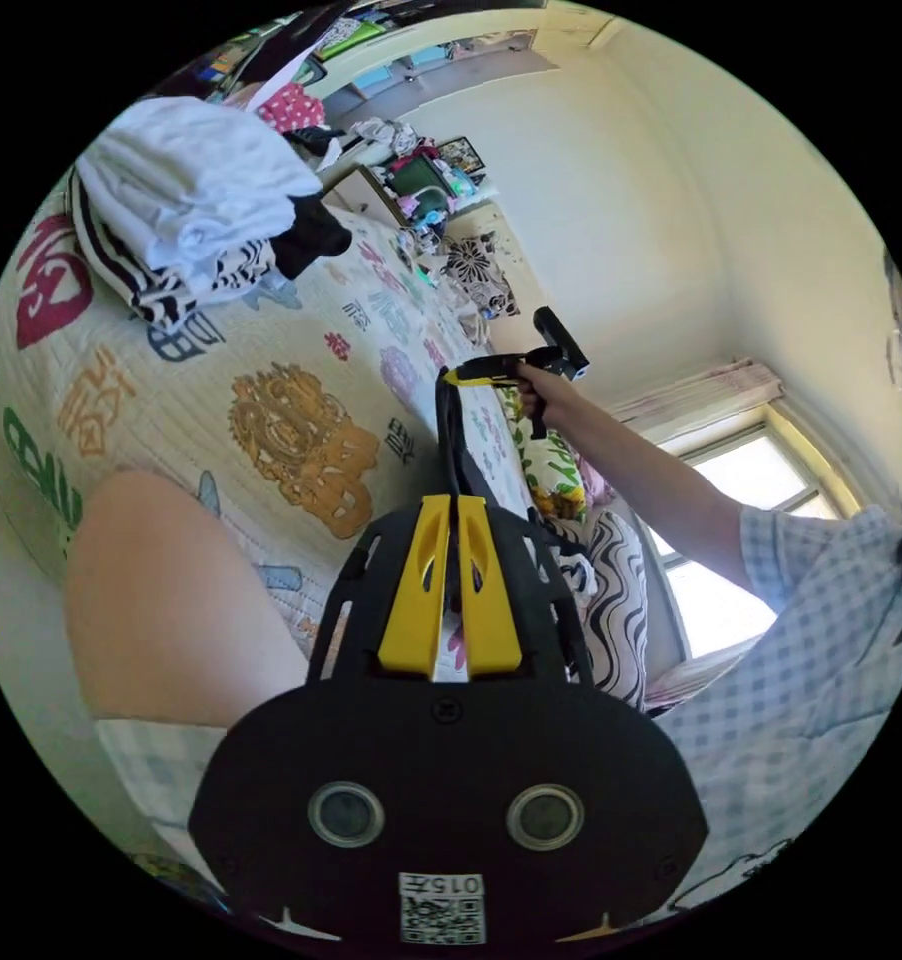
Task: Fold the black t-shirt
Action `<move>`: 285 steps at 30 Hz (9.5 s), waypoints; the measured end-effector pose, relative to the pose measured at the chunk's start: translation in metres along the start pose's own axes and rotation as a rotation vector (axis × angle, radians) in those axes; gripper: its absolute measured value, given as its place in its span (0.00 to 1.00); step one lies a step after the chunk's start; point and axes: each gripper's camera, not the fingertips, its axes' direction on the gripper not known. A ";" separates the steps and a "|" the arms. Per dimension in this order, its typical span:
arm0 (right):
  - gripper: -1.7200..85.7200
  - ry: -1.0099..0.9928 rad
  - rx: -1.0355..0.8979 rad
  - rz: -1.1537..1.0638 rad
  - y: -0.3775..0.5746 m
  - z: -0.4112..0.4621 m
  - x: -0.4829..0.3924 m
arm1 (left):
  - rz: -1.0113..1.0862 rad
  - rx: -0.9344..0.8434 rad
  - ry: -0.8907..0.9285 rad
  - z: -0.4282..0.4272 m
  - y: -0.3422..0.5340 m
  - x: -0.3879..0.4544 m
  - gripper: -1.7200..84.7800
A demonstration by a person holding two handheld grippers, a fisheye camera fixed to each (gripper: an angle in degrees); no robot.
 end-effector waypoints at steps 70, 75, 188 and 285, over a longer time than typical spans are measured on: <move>0.01 -0.490 0.322 0.284 0.454 0.144 0.429 | 0.983 -1.552 0.639 0.813 -0.219 0.227 0.15; 0.01 -0.499 0.315 0.289 0.459 0.149 0.434 | 1.107 -1.681 0.449 0.853 -0.211 0.237 0.16; 0.02 -0.688 0.338 0.213 0.731 0.194 0.221 | 0.663 -1.068 0.183 0.408 -0.021 0.119 0.03; 0.08 -0.909 0.274 0.049 -0.080 0.121 -0.212 | 0.164 -0.444 -0.445 -0.137 -0.518 0.046 0.09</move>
